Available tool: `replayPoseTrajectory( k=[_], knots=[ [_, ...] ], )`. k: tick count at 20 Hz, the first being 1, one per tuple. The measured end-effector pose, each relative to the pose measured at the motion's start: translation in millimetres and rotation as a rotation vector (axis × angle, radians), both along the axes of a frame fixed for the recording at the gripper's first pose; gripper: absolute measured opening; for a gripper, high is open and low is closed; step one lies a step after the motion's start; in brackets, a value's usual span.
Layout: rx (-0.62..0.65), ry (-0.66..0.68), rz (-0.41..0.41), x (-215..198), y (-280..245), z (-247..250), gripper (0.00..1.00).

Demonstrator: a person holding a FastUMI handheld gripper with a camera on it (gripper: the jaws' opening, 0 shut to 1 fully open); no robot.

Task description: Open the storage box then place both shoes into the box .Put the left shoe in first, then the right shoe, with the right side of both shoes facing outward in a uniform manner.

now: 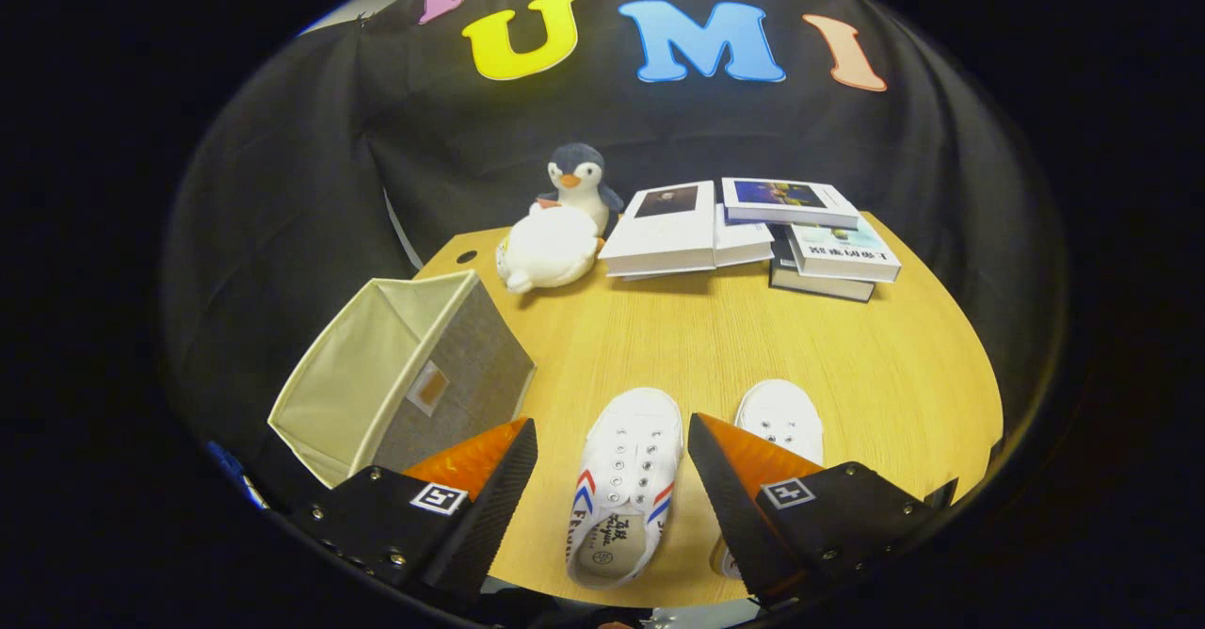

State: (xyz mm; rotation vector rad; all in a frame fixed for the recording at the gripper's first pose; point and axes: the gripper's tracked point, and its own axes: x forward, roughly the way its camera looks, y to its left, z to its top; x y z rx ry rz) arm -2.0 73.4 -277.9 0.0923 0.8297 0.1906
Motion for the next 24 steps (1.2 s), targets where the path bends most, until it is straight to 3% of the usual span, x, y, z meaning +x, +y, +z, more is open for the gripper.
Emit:
replayPoseTrajectory(
  k=[11, 19, 20, 23, 24],
  knots=[
    [0.002, 0.203, -0.029, -18, -28, -76, 0.98],
    [-0.009, 0.26, -0.02, -18, -31, -95, 0.97],
    [-0.001, 0.271, -0.02, -18, -31, -97, 0.86],
    [0.042, 0.297, -0.027, -18, -26, -102, 0.86],
    [0.057, 0.309, -0.04, -18, -25, -108, 0.7]
  ],
)
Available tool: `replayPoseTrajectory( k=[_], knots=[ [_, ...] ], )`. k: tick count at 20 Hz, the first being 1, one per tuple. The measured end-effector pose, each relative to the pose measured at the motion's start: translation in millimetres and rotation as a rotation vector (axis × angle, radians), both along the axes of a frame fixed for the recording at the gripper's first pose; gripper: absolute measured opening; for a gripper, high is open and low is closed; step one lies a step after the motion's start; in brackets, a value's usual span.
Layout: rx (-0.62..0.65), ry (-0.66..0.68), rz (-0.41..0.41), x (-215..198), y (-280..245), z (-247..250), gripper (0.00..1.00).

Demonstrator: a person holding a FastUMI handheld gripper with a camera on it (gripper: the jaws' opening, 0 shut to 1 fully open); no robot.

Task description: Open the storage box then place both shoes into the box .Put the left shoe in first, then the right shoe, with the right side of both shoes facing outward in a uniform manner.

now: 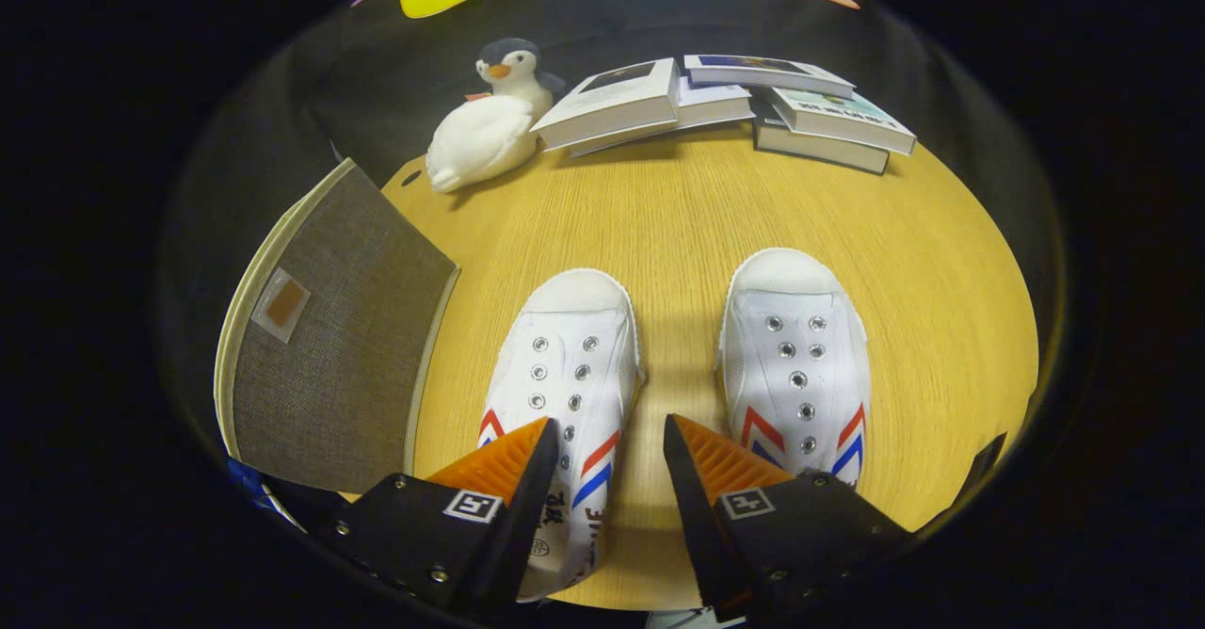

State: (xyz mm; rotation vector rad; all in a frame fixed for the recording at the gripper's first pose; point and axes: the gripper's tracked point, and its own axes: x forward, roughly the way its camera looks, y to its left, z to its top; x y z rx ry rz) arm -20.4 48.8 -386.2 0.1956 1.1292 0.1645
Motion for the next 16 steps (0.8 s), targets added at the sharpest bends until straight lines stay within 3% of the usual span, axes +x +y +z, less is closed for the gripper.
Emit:
replayPoseTrajectory(
  k=[3, 5, 9, 10, 12, 13, 16],
  knots=[
    [0.075, 0.021, -0.029, -1, 5, 4, 0.67],
    [0.085, 0.052, -0.067, -5, 6, 4, 0.32],
    [0.051, 0.059, -0.075, -2, 0, 8, 0.32],
    [0.064, 0.065, -0.105, -1, 4, 1, 0.05],
    [0.087, 0.076, -0.132, -1, 3, 8, 0.05],
    [0.105, 0.072, -0.137, -3, 7, 10, 0.0],
    [0.133, 0.081, -0.119, -11, 14, 15, 0.0]
  ],
)
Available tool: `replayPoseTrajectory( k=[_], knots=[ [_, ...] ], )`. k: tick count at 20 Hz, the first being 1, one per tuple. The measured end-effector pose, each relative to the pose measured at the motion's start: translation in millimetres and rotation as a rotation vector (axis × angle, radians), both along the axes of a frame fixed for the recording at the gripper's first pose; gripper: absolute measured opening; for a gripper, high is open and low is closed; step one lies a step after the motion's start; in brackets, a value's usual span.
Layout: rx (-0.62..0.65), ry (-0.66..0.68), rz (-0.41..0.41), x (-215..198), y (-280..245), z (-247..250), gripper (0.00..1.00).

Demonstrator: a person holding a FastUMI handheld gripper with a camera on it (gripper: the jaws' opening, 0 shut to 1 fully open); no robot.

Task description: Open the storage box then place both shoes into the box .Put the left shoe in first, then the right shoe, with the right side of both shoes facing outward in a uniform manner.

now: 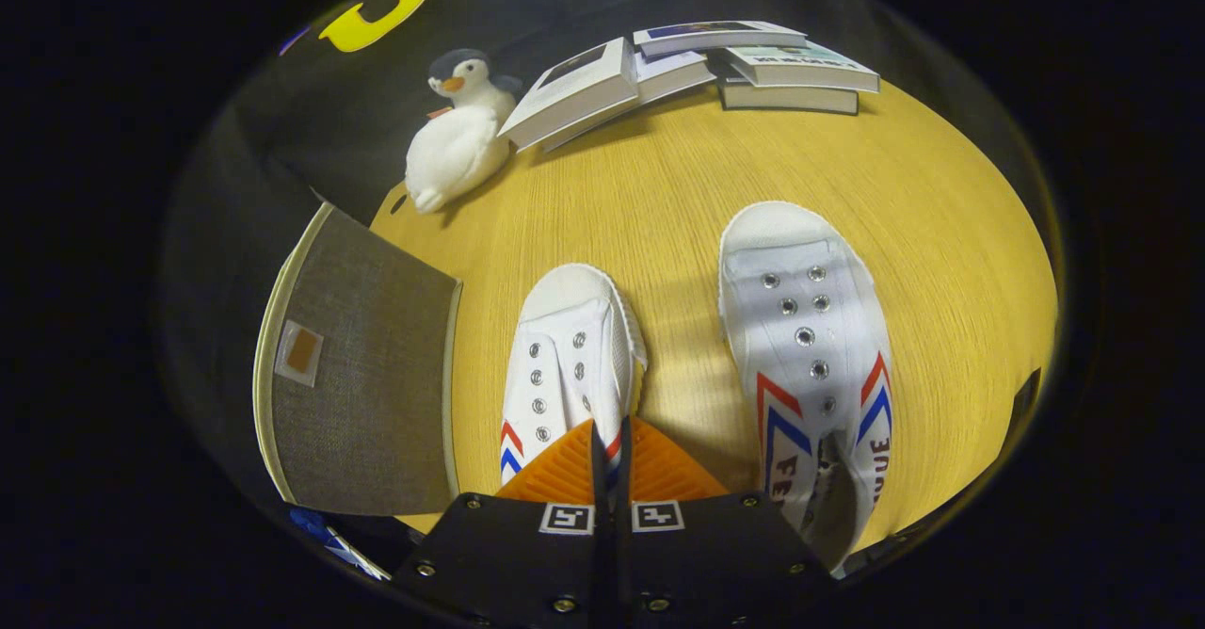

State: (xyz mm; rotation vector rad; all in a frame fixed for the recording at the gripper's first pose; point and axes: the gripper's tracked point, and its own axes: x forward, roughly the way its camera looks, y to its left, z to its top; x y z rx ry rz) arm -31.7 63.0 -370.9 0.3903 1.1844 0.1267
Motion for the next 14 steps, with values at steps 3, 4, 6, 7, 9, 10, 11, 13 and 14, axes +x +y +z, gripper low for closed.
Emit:
replayPoseTrajectory(
  k=[3, 4, 6, 7, 9, 10, 11, 13, 14],
  knots=[
    [0.081, 0.005, -0.041, 0, 10, 14, 0.0],
    [0.111, -0.003, -0.063, 2, 14, 23, 0.0],
    [0.156, -0.019, -0.068, 5, 22, 46, 0.0],
    [0.162, -0.036, -0.069, 9, 24, 57, 0.0],
    [0.174, -0.055, -0.068, 14, 29, 81, 0.0],
    [0.182, -0.07, -0.077, 17, 31, 91, 0.0],
    [0.191, -0.074, -0.076, 20, 36, 100, 0.0],
    [0.212, -0.09, -0.08, 24, 45, 121, 0.0],
    [0.217, -0.098, -0.08, 28, 49, 131, 0.0]
  ],
)
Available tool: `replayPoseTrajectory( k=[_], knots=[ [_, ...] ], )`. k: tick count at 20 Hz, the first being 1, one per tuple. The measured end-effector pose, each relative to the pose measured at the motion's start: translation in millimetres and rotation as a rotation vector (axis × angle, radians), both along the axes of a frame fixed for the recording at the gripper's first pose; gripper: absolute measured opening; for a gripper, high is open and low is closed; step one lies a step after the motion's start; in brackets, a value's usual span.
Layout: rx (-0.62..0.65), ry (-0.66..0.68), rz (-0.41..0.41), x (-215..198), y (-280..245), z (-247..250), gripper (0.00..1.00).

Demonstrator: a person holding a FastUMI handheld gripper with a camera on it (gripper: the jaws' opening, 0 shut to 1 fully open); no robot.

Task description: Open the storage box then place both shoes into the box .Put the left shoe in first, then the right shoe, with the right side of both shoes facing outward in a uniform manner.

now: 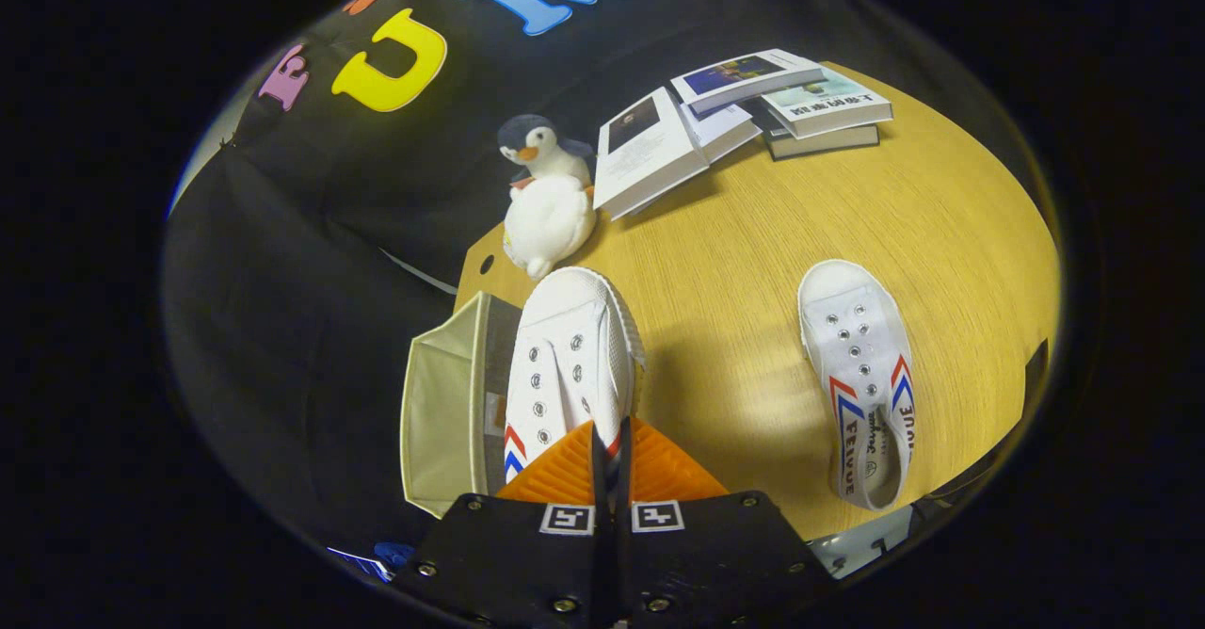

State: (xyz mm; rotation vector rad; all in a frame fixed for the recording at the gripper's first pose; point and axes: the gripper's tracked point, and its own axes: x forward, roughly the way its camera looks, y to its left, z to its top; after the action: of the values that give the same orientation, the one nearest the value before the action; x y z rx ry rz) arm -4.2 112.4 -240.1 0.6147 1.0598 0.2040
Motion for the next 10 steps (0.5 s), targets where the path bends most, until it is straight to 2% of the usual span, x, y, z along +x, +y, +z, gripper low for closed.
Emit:
replayPoseTrajectory(
  k=[4, 10],
  knots=[
    [0.021, -0.022, 0.007, 11, 27, 25, 0.0],
    [0.051, -0.033, 0.06, 19, 83, 40, 0.0]
  ],
)
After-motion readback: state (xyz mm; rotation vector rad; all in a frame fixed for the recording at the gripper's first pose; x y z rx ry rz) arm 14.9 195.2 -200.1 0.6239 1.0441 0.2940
